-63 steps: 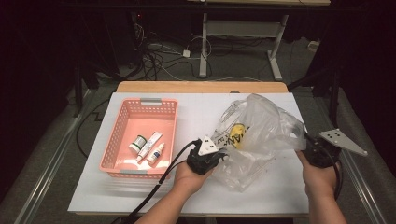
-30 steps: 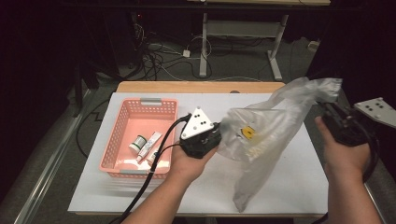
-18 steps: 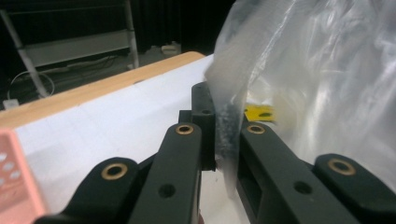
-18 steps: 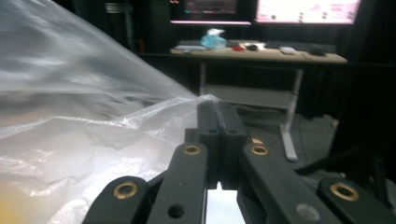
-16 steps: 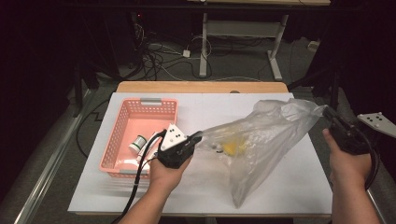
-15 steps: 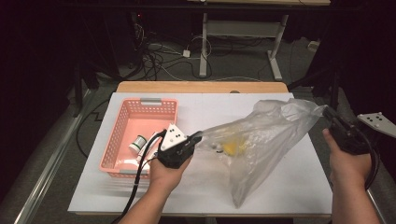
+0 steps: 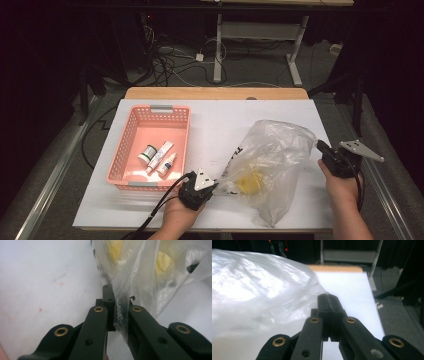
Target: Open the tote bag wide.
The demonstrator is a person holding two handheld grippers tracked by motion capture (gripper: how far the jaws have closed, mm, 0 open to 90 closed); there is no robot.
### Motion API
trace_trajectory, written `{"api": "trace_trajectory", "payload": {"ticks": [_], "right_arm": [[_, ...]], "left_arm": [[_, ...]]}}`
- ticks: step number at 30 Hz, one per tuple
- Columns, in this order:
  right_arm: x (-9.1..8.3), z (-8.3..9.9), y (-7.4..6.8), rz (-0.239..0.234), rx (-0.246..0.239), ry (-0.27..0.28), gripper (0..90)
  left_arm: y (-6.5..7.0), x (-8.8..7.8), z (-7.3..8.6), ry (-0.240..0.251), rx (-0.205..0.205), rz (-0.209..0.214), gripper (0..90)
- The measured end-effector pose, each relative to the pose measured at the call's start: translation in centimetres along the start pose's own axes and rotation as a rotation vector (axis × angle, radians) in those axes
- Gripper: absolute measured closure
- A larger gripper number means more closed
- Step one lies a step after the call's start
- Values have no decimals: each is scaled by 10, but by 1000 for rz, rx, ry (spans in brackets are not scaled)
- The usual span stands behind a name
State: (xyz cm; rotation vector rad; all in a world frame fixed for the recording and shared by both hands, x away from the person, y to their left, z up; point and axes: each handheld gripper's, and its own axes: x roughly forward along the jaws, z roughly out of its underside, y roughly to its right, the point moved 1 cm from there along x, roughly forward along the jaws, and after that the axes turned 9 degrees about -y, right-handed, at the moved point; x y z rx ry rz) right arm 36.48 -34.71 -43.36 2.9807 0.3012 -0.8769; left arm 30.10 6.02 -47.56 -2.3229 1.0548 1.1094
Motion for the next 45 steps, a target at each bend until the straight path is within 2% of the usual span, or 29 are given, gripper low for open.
{"api": "trace_trajectory", "payload": {"ticks": [2,3,4,10,14,15,16,17,18,19,20,21,22,23,24,27,28,29,30,32,33,37,39,40,41,42,45], "right_arm": [[7,5,3,5,16,-20,900],[10,7,6,9,14,-25,900],[13,9,7,10,20,-31,900],[23,19,10,24,21,-74,900],[24,20,9,19,19,-76,900],[23,19,9,16,20,-72,900],[18,14,5,-13,8,-61,777],[15,12,4,-22,4,-55,731],[11,10,1,-37,4,-47,683],[11,10,1,-37,4,-47,683],[1,5,-4,-49,-6,-26,588],[-4,3,-7,-55,-5,-16,559],[-4,3,-7,-55,-5,-16,559],[-16,1,-13,-74,-8,-5,523],[-20,1,-14,-80,-17,1,505],[-33,0,-19,-90,-32,14,490],[-45,1,-22,-103,-32,28,479],[-45,1,-22,-103,-32,28,479],[-54,2,-25,-108,-41,39,474],[-58,4,-27,-112,-46,41,473],[-66,6,-30,-120,-54,52,467],[-79,10,-37,-148,-51,70,444],[-95,14,-49,-185,-66,88,410],[-95,14,-49,-185,-66,88,410],[-104,16,-59,-218,-72,99,376],[-104,16,-59,-218,-72,99,376],[-115,21,-78,-267,-89,110,304]], "left_arm": [[-2,2,3,-35,-6,2,879],[-4,6,7,-72,-13,8,879],[-4,7,9,-76,-14,12,879],[-5,7,10,-64,-21,21,877],[-5,7,10,-46,-14,38,874],[-5,6,9,-39,-18,44,844],[-6,5,7,-22,-24,53,765],[-6,1,4,8,-28,60,737],[-6,1,4,8,-28,60,693],[-7,-1,1,23,-25,71,693],[-6,-5,-1,42,-22,75,594],[-5,-11,-8,73,-17,80,541],[-5,-11,-8,73,-17,80,508],[-3,-16,-13,96,-3,77,483],[-1,-19,-17,102,13,76,445],[2,-24,-22,118,24,95,413],[8,-29,-28,133,31,115,372],[8,-29,-28,133,31,115,372],[15,-31,-34,149,53,122,371],[17,-31,-36,155,56,125,371],[19,-31,-38,157,61,121,372],[22,-19,-40,138,65,118,380],[24,-8,-41,125,65,127,388],[24,-8,-41,125,65,127,388],[28,-2,-42,119,75,127,388],[28,-2,-42,119,75,127,388],[32,5,-42,112,71,133,388]]}}
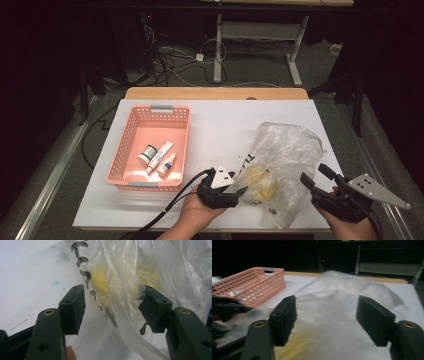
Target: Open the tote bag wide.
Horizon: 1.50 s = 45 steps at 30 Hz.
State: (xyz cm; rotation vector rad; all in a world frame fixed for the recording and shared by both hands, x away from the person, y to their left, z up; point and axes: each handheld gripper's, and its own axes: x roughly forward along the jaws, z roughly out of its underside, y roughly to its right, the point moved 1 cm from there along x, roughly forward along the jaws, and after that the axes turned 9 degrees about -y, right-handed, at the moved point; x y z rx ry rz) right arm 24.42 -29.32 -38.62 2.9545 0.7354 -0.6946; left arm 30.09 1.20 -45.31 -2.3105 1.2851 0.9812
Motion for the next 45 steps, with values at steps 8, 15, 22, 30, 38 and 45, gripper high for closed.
{"api": "trace_trajectory", "payload": {"ticks": [8,15,22,30,38,45], "right_arm": [[28,33,-22,-34,-52,-162,572],[22,44,2,39,-71,-189,900],[35,44,-4,34,-118,-204,900],[43,48,-9,14,-117,-204,900],[47,52,-9,5,-123,-208,900],[47,53,-9,-1,-115,-209,900]], "left_arm": [[2,4,7,-2,-13,9,426],[9,6,19,-10,-4,55,439],[12,-30,0,117,10,96,308],[7,-16,-42,135,51,80,307],[8,46,-98,76,75,108,278],[2,78,-118,-24,109,117,517]]}}
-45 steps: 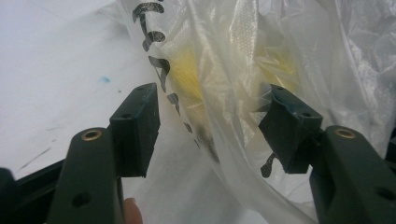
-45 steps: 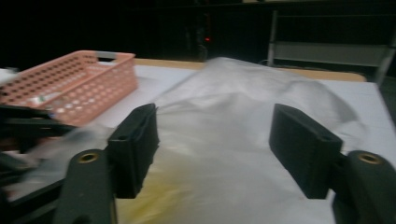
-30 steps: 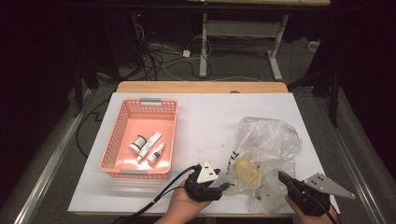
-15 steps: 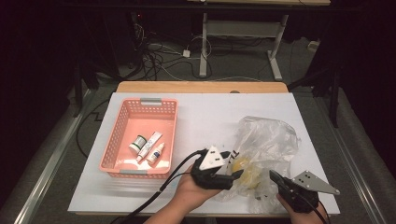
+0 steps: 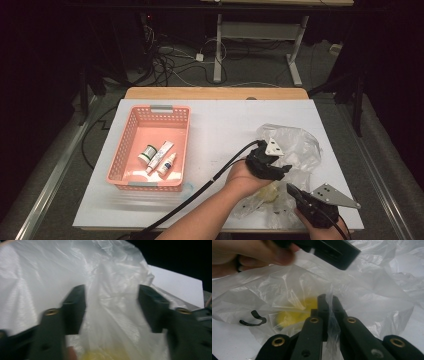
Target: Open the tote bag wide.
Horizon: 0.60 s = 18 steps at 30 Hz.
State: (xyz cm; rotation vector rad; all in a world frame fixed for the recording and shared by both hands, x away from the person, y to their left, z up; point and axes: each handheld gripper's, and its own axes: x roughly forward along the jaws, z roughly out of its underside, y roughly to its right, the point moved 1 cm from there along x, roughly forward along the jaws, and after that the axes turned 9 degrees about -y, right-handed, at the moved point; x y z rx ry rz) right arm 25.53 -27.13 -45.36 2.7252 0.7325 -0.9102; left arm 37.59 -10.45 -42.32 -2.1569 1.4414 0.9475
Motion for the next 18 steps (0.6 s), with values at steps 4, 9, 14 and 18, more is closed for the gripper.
{"api": "trace_trajectory", "payload": {"ticks": [4,9,14,18], "right_arm": [[0,2,0,-6,8,-2,900],[-7,10,11,14,17,1,900],[-21,23,29,65,50,-1,900],[-31,31,41,97,86,3,900]], "left_arm": [[-9,-3,6,29,-22,-16,832],[-34,-28,22,94,-112,-120,877],[-61,-48,43,65,-212,-219,877],[-69,-57,54,48,-245,-278,878]]}}
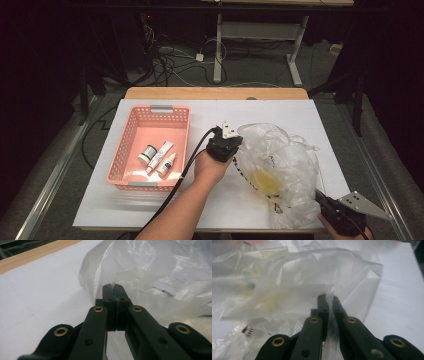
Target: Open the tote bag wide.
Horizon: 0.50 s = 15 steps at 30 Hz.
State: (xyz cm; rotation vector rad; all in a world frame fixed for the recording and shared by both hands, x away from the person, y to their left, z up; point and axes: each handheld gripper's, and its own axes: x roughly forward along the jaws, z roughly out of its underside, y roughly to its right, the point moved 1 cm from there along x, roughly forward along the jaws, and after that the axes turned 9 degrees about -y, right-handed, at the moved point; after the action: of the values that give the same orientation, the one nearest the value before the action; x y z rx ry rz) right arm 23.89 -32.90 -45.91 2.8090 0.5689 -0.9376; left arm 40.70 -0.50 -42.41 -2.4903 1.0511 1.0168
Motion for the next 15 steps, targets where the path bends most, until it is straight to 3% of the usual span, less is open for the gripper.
{"api": "trace_trajectory", "payload": {"ticks": [3,5,7,9,10,15], "right_arm": [[-3,3,4,9,12,-8,900],[1,5,2,-3,7,-25,900],[6,8,-2,-25,1,-56,900],[9,9,-4,-34,-4,-73,900],[14,11,-7,-54,-16,-104,900],[23,13,-15,-67,-53,-161,900]], "left_arm": [[-6,-6,8,-7,-31,-39,878],[-6,-5,9,-17,-34,-41,878],[-7,6,17,-71,-33,-54,877],[-8,11,20,-89,-34,-50,875],[-7,21,25,-127,-23,-44,875],[-8,31,34,-150,-37,-22,870]]}}
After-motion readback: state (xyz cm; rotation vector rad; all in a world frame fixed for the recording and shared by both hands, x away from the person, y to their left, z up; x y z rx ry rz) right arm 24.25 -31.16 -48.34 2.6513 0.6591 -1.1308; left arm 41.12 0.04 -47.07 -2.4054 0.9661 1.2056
